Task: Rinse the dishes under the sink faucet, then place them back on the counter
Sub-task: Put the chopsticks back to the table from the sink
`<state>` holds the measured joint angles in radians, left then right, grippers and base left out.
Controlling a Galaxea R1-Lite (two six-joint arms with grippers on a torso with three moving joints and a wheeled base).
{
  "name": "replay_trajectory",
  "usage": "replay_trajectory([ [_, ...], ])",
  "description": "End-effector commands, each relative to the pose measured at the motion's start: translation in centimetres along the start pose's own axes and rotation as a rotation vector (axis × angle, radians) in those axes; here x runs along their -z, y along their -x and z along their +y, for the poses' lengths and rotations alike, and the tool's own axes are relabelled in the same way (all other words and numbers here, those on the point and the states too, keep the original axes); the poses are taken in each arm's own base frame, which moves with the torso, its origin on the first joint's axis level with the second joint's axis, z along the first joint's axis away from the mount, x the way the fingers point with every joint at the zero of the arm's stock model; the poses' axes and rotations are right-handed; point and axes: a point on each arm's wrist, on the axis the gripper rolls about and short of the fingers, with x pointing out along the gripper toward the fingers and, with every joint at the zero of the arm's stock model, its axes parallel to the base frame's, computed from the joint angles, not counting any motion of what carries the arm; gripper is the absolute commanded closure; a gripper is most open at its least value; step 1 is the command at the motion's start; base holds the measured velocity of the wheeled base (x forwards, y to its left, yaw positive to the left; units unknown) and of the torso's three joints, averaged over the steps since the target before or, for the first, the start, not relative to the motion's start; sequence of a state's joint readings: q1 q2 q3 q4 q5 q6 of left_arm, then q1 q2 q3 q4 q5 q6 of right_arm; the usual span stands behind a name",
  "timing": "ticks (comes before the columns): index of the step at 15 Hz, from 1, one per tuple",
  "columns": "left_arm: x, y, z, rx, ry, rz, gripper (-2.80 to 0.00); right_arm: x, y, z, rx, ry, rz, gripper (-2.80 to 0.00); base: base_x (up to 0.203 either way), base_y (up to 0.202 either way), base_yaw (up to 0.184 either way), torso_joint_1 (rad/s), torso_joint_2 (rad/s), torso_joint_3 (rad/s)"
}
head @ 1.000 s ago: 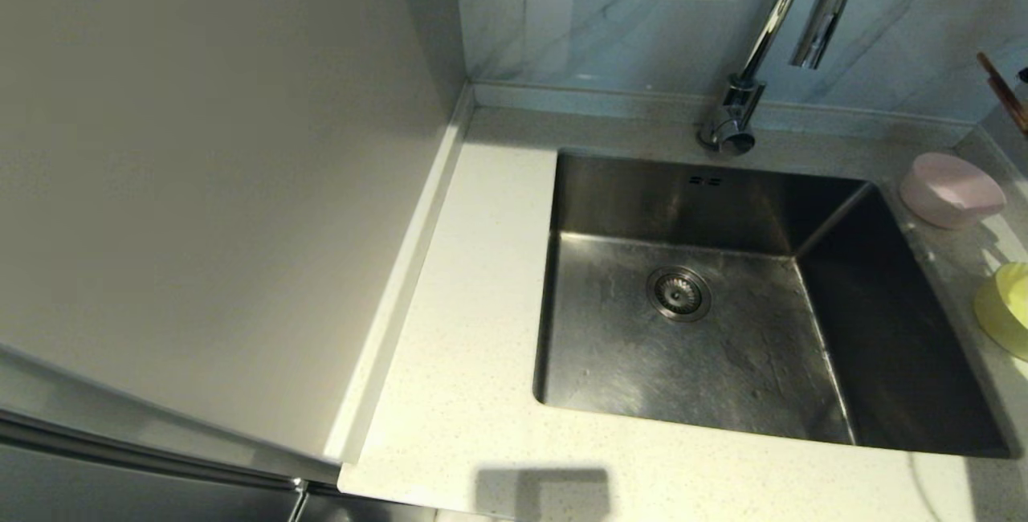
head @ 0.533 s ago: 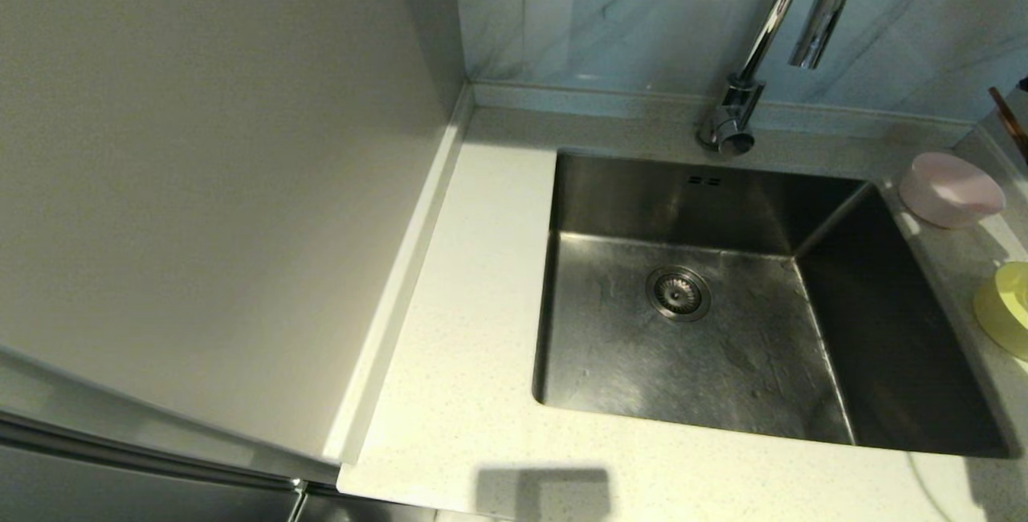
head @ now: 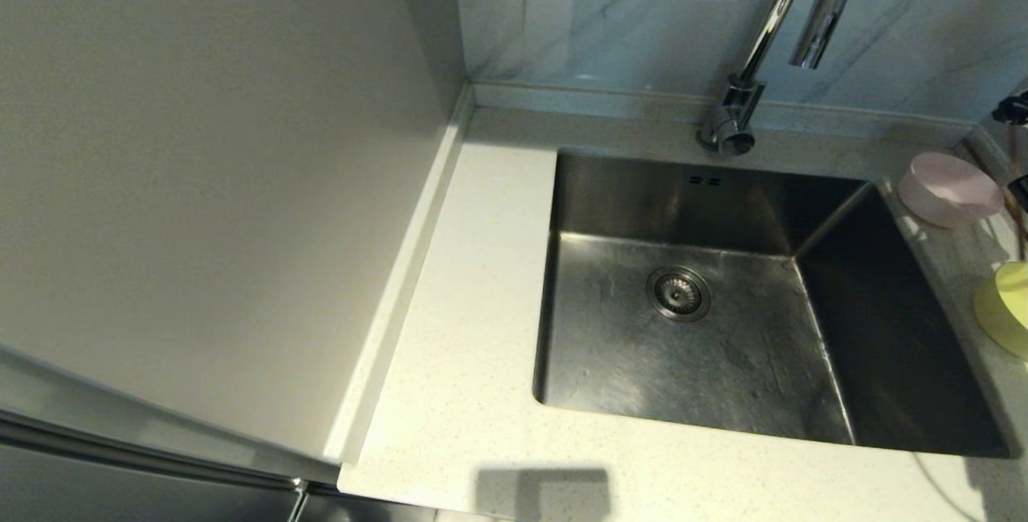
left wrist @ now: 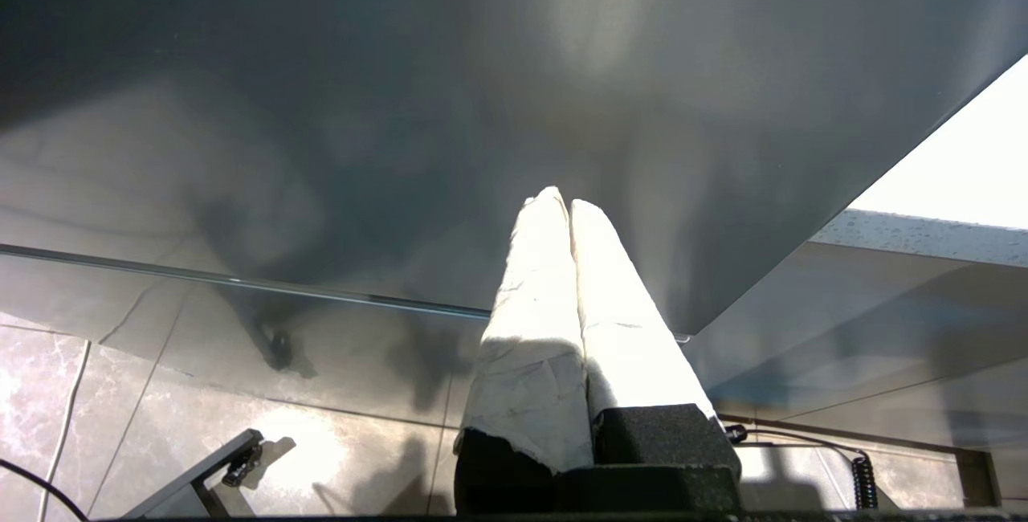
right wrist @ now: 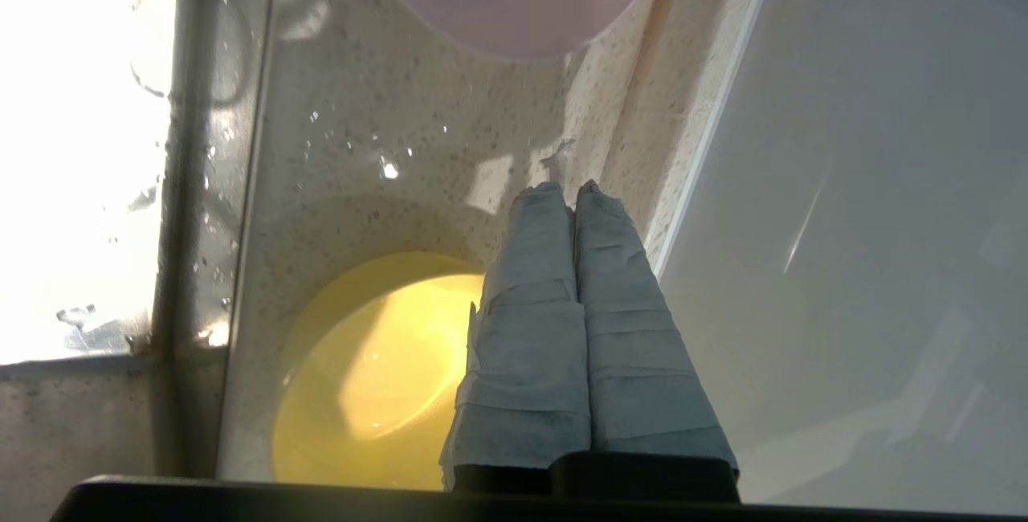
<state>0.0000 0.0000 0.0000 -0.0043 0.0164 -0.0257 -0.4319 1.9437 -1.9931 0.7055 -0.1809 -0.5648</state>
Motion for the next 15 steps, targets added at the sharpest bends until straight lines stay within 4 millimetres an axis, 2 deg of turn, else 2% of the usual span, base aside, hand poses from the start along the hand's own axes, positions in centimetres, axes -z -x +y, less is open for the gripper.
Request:
replay_trajectory([
  [1, 0.0, 0.0, 0.0, 0.0, 0.0, -0.003, 0.0, 0.1, -0.8, 0.3, -0.013, 0.011, 0.019, 0.0, 0.0, 0.0, 0.0, 0.0, 0.0, 0.0],
  [9, 0.0, 0.0, 0.0, 0.0, 0.0, -0.003, 0.0, 0.1, -0.6, 0.3, -0.019, 0.003, 0.008, 0.0, 0.0, 0.0, 0.0, 0.0, 0.0, 0.0],
  [15, 0.0, 0.0, 0.0, 0.0, 0.0, -0.003, 0.0, 0.0, 0.4, 0.0, -0.008, -0.007, -0.013, 0.0, 0.0, 0.0, 0.0, 0.0, 0.0, 0.0],
])
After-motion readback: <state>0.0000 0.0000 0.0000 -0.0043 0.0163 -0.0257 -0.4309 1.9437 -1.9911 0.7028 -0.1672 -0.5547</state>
